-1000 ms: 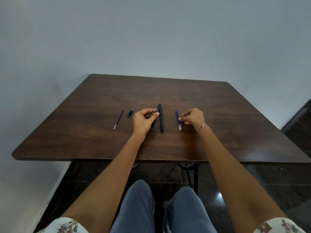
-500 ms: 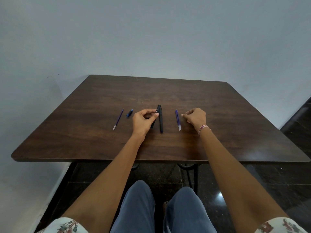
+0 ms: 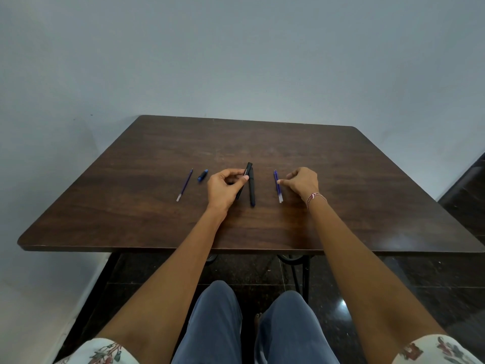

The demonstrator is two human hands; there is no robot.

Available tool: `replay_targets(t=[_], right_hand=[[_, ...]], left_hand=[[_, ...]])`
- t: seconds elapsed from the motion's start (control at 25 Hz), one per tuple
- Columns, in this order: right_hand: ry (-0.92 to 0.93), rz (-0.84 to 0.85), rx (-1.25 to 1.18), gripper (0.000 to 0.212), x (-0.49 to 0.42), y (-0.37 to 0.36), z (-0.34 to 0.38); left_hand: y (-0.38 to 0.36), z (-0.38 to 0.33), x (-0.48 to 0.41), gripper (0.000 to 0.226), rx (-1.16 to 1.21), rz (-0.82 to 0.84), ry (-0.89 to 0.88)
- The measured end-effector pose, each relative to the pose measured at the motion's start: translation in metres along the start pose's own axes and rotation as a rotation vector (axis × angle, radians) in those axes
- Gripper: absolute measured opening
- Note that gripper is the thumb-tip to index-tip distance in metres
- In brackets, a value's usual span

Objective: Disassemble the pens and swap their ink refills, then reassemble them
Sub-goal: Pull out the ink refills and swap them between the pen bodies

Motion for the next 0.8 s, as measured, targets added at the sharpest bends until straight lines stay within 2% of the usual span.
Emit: replay_targets(t=[0.28, 0.64, 0.8], right_hand=[[0.006, -0.054, -0.014, 0.023, -0.0053, 0.0013, -0.0064], [0.027, -0.023, 0.026, 0.042, -0.0027, -0.0037, -0.0018], [0.016, -0.018, 0.045, 0.038, -0.0032, -0.0044, -0.0031]], left_hand=[[0.0001, -0.0005, 0.0, 0.021, -0.003, 0.004, 0.005], [-0.0009, -0.0015, 0.0003, 0.023, -0.027, 0.003, 0.01], [-0.0003, -0.0018, 0.0006, 0.023, -0.038, 0.008, 0.009]])
Point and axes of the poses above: each hand's wrist, its own x-axis away from the middle knuckle, its own y-axis out of the back of the hand, z = x × y, the point moved 1 cm from there along -x, towards the middle knuckle, and after that the axes turned 4 degrees about y, right-handed, at the moved point
